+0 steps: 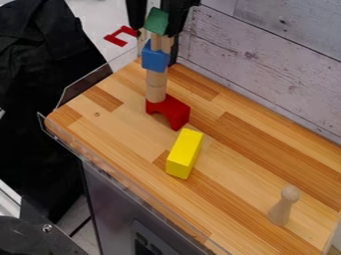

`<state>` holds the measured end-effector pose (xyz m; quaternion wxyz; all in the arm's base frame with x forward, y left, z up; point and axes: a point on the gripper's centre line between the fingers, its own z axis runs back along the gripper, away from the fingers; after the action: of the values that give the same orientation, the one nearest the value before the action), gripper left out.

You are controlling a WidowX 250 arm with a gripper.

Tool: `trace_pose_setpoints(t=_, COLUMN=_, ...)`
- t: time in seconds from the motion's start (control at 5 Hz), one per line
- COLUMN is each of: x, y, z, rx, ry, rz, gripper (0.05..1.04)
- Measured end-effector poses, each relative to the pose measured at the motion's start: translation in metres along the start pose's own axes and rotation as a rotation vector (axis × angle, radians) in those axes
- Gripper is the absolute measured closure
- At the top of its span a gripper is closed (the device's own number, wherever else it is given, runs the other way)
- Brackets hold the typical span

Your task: Move the green pyramid on the right side of the yellow rectangle

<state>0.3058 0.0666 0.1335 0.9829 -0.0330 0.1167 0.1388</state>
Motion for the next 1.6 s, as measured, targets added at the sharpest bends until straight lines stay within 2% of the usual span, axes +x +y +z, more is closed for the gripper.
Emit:
trace_pose_setpoints(t=0.2, x=0.001, y=0.0, z=0.0, rx=-0.005, ry=-0.009, rz=0.003, gripper=0.512)
trace_pose_setpoints(t=0.4, x=0.001, y=-0.001, z=0.0, rx=-0.008, ry=-0.009, rz=0.008, gripper=0.513)
trace_pose_setpoints(t=0.6, x=-0.006, y=0.0, z=0.013, rx=-0.011, ry=-0.035, rz=0.013, gripper=0.513)
trace_pose_setpoints(t=0.8, x=-0.018, y=0.001, z=0.033, rx=0.003, ry=-0.091, rz=0.022, gripper=0.513)
trace_pose_setpoints(t=1.0, x=-0.033, y=-0.006, z=0.047, rx=0.015, ry=-0.126, rz=0.019, gripper=0.513)
trace_pose_setpoints(t=1.2, x=-0.05, y=-0.033, z=0.042, rx=0.04, ry=-0.126, rz=-0.029, gripper=0.513)
trace_pose_setpoints(t=1.4, x=-0.063, y=-0.071, z=0.02, rx=0.0, ry=-0.117, rz=-0.108, gripper=0.513)
trace_pose_setpoints(t=1.6, x=-0.078, y=-0.107, z=-0.001, rx=-0.012, ry=-0.097, rz=-0.173, gripper=0.513)
